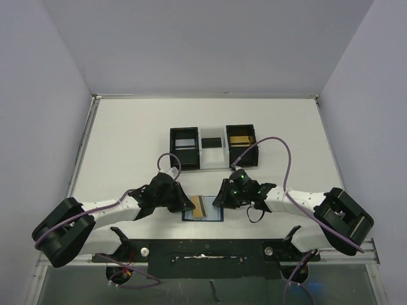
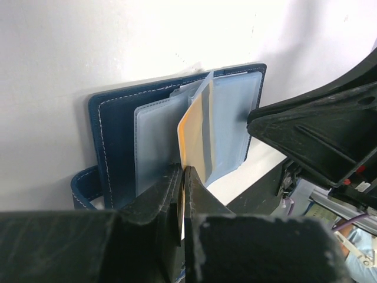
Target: Take the credit cards out of the card holder
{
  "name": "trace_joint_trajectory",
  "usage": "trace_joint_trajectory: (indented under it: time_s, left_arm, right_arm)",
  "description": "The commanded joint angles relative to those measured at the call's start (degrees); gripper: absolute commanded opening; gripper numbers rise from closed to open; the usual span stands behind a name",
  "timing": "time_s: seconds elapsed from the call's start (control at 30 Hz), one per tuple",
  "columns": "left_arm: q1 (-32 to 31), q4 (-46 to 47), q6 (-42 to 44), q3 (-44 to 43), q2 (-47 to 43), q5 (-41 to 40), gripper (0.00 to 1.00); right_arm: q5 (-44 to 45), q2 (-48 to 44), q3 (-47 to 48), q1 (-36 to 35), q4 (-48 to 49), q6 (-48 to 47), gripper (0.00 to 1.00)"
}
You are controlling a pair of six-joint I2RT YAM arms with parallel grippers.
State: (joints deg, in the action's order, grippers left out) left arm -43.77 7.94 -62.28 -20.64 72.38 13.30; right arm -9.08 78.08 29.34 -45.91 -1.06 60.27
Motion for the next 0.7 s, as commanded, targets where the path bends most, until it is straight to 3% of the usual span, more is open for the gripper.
trace_joint_trajectory:
  time_s: [0.0,0.17,0.3,0.5,0.67]
  left_arm:
    - [0.61,-4.61,5.60,-2.84,0.36,-0.22,0.00]
    - [0.55,1.16,6.64,-4.14,3.01,5.39,0.00]
    - [0.53,7.22,7.26,-4.44,5.22,10.50,0.00]
    - [0.50,9.84,10.27,-5.57,8.73,16.92,0.01]
    - [0.53,8.47,11.96,-7.19,10.42,17.71,0.07]
  right_arm:
    - [3.11,-2.64,0.42,-0.15,-4.22,-2.32,0.22]
    - [-2.98,-2.77,3.07,-0.51,-0.26,-4.10,0.25]
    - [-2.50,-1.86,5.24,-1.40,-0.03,-4.00,0.28]
    - [0.90,-2.57,5.36,-1.46,-1.49,-2.45,0.29]
    - [-1.57,-2.07,3.56,-1.53,1.34,-1.21,0.30]
